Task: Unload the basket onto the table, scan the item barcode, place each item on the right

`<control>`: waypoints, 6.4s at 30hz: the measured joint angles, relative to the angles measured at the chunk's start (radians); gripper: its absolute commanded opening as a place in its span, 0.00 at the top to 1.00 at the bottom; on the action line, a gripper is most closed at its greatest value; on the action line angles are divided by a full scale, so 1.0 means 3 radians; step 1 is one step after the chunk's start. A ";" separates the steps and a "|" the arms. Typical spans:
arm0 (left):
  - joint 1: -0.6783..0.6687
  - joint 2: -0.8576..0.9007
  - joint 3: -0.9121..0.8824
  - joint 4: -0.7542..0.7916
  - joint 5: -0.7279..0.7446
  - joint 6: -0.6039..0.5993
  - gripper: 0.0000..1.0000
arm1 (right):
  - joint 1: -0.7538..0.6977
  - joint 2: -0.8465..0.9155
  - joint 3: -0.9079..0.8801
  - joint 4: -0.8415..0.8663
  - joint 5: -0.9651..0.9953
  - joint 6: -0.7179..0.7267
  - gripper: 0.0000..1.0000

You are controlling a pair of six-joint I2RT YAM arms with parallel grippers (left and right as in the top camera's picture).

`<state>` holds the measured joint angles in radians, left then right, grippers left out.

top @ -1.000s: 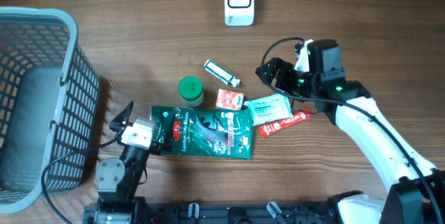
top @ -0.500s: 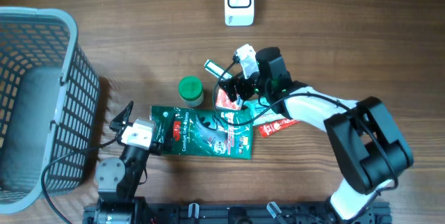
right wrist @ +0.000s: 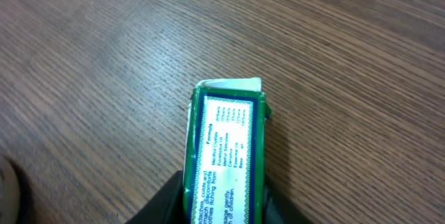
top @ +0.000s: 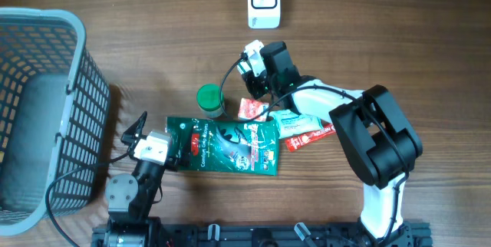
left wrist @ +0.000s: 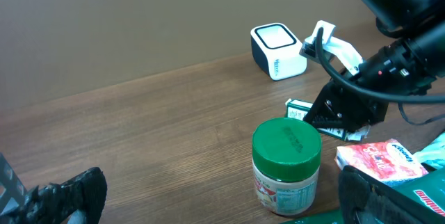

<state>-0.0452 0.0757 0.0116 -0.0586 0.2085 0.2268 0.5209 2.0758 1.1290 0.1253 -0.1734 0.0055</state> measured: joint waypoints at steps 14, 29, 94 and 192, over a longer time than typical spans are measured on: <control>0.0000 0.0000 0.0000 -0.0001 0.0000 0.0000 0.00 | -0.0256 -0.2059 0.0805 -0.3255 -0.1490 0.3955 0.96; 0.0000 0.0000 0.0000 -0.0001 0.0000 0.0000 0.00 | -0.0256 -0.2057 0.0791 -0.3714 -0.2288 0.2921 0.96; 0.0000 0.0010 0.0003 -0.0005 0.0000 0.0000 0.00 | -0.3195 -0.0969 0.2267 -0.4705 -0.0805 0.1581 0.00; 0.0000 0.0006 0.0003 -0.0005 0.0000 0.0000 0.00 | -0.0814 -0.2537 -0.0098 -0.4911 -0.0636 0.2742 0.68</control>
<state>-0.0452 0.0776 0.0124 -0.0601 0.2085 0.2268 0.2768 1.3148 1.0996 -1.3479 -0.3641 0.8280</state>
